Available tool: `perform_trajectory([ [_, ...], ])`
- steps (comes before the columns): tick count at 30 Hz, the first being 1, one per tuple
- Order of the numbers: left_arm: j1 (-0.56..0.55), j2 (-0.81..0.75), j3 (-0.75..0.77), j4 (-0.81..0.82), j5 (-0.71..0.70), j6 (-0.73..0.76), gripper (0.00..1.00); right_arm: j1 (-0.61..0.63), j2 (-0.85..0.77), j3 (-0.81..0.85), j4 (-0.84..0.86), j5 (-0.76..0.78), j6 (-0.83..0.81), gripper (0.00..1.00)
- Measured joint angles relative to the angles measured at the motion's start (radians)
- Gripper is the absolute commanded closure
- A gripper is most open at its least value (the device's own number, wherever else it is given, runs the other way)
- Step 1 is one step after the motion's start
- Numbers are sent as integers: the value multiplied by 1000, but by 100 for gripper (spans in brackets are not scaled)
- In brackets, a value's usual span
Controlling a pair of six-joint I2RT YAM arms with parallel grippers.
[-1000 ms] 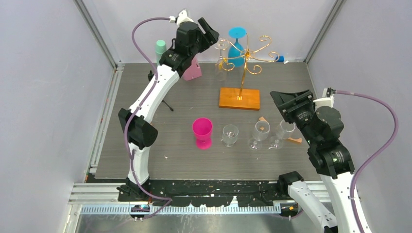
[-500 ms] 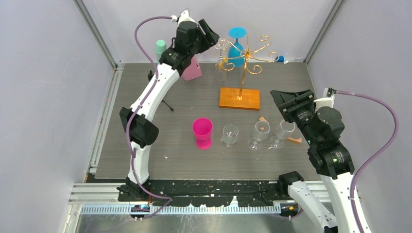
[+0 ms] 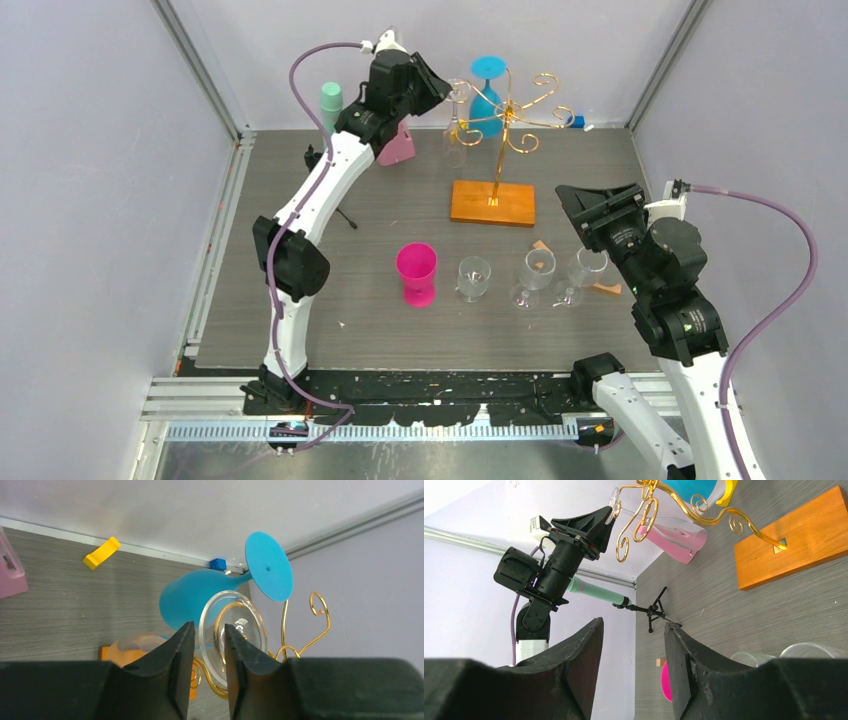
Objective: Take the wine glass off the wine glass rack
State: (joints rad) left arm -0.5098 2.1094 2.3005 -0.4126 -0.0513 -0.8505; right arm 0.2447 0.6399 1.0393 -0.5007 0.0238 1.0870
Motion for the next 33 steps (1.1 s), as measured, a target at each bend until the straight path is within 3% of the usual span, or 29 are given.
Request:
perform_trajectory([
  [5,7,-2,-26,69,30,-51,100,0,2,0,0,-1,0,47],
  [14,45,-36,-131,195,120,-192,100,0,-6,0,-1,1,1,47],
  [33,44,-37,-210,373,127,-251,100,0,0,-2,-1,1,1,47],
])
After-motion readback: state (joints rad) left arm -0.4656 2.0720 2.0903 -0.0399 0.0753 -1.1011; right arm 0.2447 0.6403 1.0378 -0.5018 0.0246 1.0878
